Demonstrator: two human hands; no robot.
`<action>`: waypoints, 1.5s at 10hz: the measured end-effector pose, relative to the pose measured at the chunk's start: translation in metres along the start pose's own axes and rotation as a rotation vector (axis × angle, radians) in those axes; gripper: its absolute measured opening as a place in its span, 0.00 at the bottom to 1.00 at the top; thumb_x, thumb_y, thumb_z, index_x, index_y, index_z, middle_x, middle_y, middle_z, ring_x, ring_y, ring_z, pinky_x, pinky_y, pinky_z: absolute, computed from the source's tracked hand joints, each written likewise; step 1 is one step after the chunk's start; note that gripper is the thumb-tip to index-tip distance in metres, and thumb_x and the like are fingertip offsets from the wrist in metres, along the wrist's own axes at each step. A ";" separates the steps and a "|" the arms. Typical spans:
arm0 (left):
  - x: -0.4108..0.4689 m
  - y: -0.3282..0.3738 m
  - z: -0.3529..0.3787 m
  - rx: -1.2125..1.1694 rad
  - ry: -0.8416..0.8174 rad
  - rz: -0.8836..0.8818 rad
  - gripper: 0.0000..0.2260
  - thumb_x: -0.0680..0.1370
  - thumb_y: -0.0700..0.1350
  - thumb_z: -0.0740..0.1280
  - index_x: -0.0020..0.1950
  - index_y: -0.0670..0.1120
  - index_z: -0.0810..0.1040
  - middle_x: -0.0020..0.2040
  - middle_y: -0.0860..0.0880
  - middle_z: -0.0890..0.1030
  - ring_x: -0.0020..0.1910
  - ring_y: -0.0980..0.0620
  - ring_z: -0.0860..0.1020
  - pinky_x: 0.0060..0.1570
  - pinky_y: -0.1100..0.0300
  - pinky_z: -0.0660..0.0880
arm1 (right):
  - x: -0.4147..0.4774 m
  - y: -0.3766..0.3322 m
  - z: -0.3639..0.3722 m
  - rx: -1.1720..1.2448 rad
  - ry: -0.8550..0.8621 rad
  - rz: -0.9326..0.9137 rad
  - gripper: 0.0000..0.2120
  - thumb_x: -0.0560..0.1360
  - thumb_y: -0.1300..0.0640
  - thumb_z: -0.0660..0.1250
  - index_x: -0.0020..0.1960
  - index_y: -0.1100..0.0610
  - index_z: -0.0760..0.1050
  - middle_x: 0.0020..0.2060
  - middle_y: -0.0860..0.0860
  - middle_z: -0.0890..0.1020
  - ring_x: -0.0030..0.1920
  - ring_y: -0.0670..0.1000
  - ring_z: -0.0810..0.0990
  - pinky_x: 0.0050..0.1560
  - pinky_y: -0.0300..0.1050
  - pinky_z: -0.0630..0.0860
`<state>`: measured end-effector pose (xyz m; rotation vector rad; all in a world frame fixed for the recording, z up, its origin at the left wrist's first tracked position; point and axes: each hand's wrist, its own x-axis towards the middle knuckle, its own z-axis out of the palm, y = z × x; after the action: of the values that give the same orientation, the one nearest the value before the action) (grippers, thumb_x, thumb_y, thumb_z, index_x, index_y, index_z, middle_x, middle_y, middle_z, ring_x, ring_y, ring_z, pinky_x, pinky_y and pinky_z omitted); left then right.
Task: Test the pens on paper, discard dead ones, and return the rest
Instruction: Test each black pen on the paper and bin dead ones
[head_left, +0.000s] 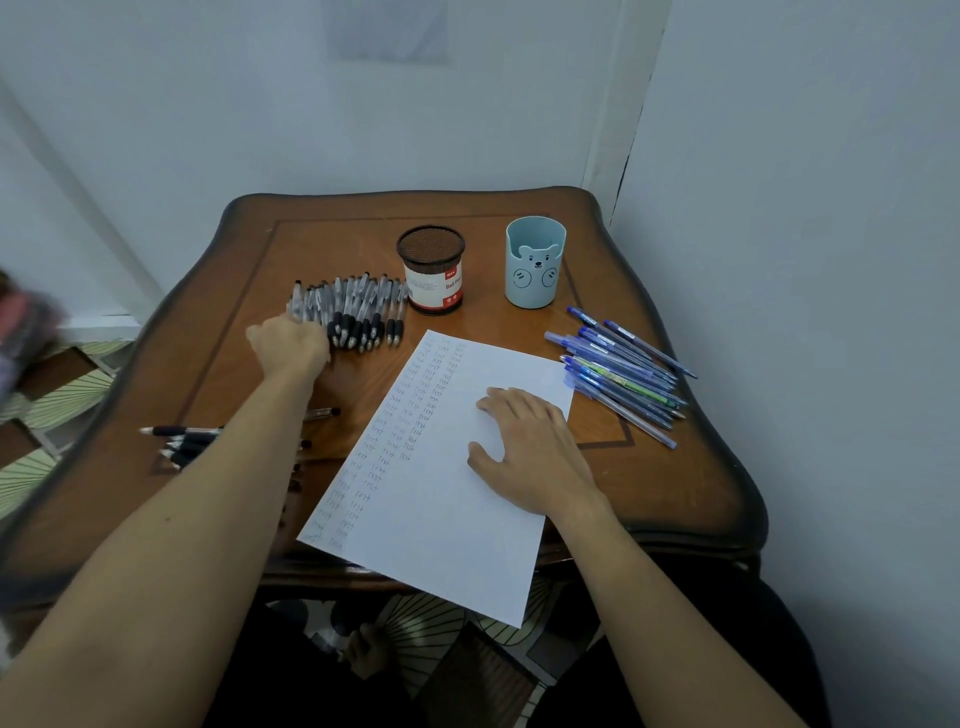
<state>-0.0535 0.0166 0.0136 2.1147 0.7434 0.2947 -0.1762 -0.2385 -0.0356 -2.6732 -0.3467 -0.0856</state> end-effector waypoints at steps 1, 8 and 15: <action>0.005 -0.002 0.004 0.043 -0.010 0.045 0.12 0.77 0.33 0.59 0.57 0.33 0.77 0.71 0.35 0.66 0.65 0.38 0.72 0.67 0.45 0.72 | 0.000 0.000 0.001 0.000 0.005 -0.001 0.26 0.80 0.41 0.60 0.74 0.49 0.65 0.75 0.46 0.65 0.76 0.46 0.59 0.76 0.47 0.51; -0.043 -0.039 -0.028 0.497 -0.176 0.383 0.08 0.77 0.45 0.66 0.54 0.52 0.79 0.58 0.47 0.80 0.60 0.45 0.75 0.68 0.38 0.64 | -0.001 0.000 0.000 -0.001 0.012 -0.004 0.25 0.79 0.42 0.60 0.74 0.50 0.66 0.75 0.46 0.66 0.75 0.47 0.60 0.76 0.47 0.52; -0.073 -0.039 -0.026 0.178 -0.201 0.710 0.23 0.83 0.64 0.52 0.59 0.48 0.77 0.48 0.53 0.78 0.46 0.53 0.75 0.47 0.52 0.73 | -0.001 -0.001 0.000 -0.001 -0.002 0.003 0.25 0.80 0.42 0.59 0.74 0.49 0.65 0.75 0.46 0.66 0.76 0.47 0.60 0.76 0.47 0.52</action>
<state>-0.1396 0.0072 0.0025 2.4754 -0.1280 0.3911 -0.1773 -0.2383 -0.0349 -2.6754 -0.3430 -0.0820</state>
